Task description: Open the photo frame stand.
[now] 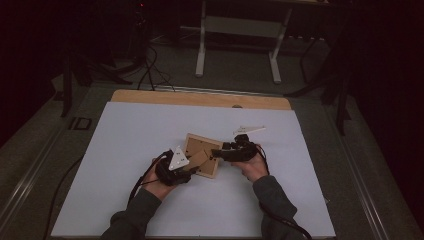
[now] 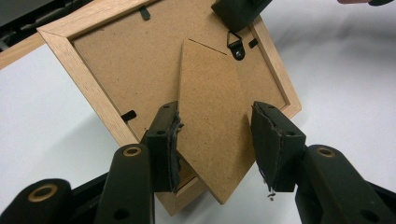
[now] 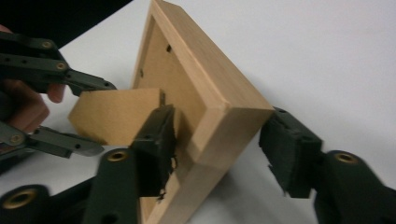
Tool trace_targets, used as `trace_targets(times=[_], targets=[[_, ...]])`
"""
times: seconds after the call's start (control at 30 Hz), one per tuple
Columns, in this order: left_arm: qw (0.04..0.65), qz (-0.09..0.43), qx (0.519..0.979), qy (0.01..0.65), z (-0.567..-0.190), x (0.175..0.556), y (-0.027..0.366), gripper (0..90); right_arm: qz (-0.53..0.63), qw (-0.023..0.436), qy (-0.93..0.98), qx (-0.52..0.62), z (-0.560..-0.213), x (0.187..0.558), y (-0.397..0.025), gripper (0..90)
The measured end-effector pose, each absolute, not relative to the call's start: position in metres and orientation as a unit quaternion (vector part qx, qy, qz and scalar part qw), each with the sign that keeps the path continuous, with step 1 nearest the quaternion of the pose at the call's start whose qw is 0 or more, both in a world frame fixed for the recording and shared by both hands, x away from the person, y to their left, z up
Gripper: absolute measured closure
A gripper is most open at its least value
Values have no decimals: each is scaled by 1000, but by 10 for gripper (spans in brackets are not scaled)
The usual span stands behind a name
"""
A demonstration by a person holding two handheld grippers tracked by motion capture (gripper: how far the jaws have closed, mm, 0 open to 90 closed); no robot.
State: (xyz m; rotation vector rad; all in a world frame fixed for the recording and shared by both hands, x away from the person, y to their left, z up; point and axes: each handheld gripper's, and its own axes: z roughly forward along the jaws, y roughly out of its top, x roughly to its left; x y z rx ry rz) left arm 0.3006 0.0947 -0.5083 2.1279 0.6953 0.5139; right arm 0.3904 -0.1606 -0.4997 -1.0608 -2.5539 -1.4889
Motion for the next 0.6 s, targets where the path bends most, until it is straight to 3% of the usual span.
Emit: trace_targets(times=[0.27,0.4,0.6], targets=[[418,164,846,287,-508,305,100,551,-477,-9,-814,-332,-497,386,-160,503],[430,114,842,305,-508,312,104,538,-479,-21,-816,-324,-495,382,-159,513],[423,87,844,318,-506,315,104,625,-477,-37,-821,-312,-491,377,-156,540]])
